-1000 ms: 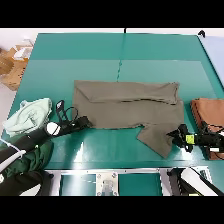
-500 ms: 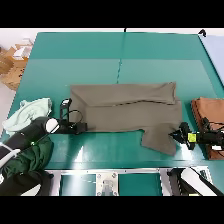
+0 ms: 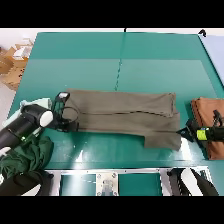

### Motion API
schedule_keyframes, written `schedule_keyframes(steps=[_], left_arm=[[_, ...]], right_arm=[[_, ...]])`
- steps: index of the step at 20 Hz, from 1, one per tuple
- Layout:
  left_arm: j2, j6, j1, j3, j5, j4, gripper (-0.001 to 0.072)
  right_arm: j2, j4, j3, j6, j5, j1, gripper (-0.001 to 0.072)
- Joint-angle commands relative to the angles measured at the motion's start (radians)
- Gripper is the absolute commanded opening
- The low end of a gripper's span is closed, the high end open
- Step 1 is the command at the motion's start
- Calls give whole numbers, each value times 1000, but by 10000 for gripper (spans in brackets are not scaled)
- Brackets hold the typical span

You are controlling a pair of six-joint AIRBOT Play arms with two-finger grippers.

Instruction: Fold the shirts.

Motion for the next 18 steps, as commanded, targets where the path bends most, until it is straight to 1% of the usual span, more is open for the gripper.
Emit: schedule_keyframes(steps=[1, 3, 6, 9, 10, 12, 14, 15, 16, 17, 18], left_arm=[[-40, 60, 0, 154, -33, 42, 18], [-124, 77, 0, 256, -33, 74, 18], [-301, 105, 8, 428, -35, 111, 18], [-486, 113, 82, 599, -36, 103, 19], [-537, 135, 110, 644, -28, 85, 20], [-638, 209, 151, 721, 13, -2, 20], [-728, 263, 159, 772, 60, -77, 20], [-766, 266, 159, 789, 94, -108, 22], [-792, 266, 159, 805, 118, -126, 47], [-802, 265, 160, 816, 142, -136, 384], [-801, 262, 161, 828, 156, -135, 720]], right_arm=[[-29, 99, 105, 23, -40, 68, 21], [-116, 149, 165, 22, -105, 120, 21], [-302, 198, 286, 18, -196, 195, 21], [-494, 205, 434, 18, -264, 253, 21], [-566, 206, 487, 17, -280, 271, 21], [-705, 214, 585, -1, -294, 303, 22], [-827, 238, 667, -21, -301, 330, 22], [-873, 246, 698, -28, -305, 340, 22], [-908, 249, 726, -28, -306, 344, 22], [-927, 251, 749, -29, -305, 345, 53], [-930, 251, 772, -49, -300, 338, 178]])
